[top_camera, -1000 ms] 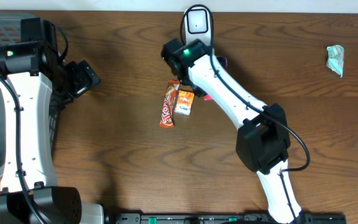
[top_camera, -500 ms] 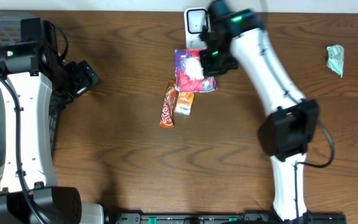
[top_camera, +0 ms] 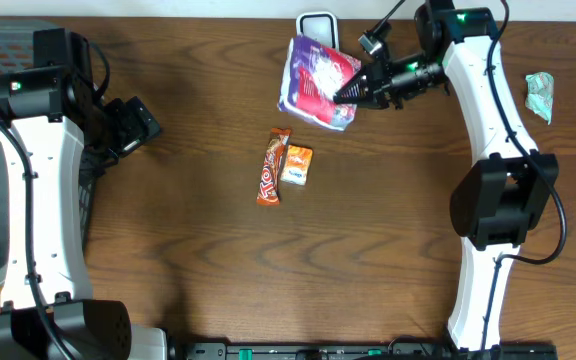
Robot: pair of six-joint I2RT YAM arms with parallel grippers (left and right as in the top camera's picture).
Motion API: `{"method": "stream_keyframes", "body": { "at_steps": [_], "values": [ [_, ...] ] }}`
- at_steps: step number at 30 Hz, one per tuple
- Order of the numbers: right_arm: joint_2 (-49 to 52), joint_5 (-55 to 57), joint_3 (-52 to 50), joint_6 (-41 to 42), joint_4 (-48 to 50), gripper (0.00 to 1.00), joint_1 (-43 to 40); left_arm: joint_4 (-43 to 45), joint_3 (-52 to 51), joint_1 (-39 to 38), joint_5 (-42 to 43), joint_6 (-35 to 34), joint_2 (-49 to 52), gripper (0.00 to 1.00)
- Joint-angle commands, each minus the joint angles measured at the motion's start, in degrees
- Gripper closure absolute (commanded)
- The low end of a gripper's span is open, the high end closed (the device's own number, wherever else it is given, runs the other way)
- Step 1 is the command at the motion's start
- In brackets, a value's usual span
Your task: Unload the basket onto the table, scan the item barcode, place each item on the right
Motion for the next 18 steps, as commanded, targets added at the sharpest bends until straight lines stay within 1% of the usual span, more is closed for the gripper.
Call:
{"method": "stream_keyframes", "body": {
  "at_steps": [1, 3, 5, 7, 9, 12, 13, 15, 18],
  "values": [
    [-0.5, -12.9, -0.4, 5.0, -0.3, 0.99, 0.1, -0.2, -0.3, 0.1, -0.7, -0.1, 0.3, 0.02],
    [-0.5, -10.4, -0.4, 5.0, 0.4, 0.99, 0.1, -0.2, -0.3, 0.1, -0.7, -0.1, 0.3, 0.02],
    [-0.5, -2.4, -0.4, 5.0, 0.5, 0.99, 0.1, -0.2, -0.3, 0.1, -0.7, -0.1, 0.3, 0.02],
    [-0.5, 10.0, -0.4, 6.5, 0.2, 0.99, 0.1, -0.2, -0.3, 0.1, -0.7, -0.1, 0.3, 0.02],
    [-0.5, 22.6, -0.4, 9.6, -0.4, 0.98, 0.4, -0.2, -0.3, 0.1, -0.7, -0.1, 0.3, 0.02],
    [-0.5, 44.2, -0.7, 14.4, -0.5, 0.99, 1.3, -0.2, -0.3, 0.1, -0.7, -0.1, 0.3, 0.02],
    [-0.5, 49.4, -1.1, 15.2, -0.8, 0.99, 1.6, -0.2, -0.3, 0.1, -0.7, -0.1, 0.3, 0.02],
    [-0.5, 54.6, -2.2, 15.1, -0.9, 0.99, 2.1, -0.2, -0.3, 0.1, -0.7, -0.1, 0.3, 0.02],
    [-0.5, 56.4, -5.9, 15.0, 0.0, 0.99, 2.9, -0.2, -0.3, 0.1, -0.7, -0.1, 0.3, 0.02]
  ]
}}
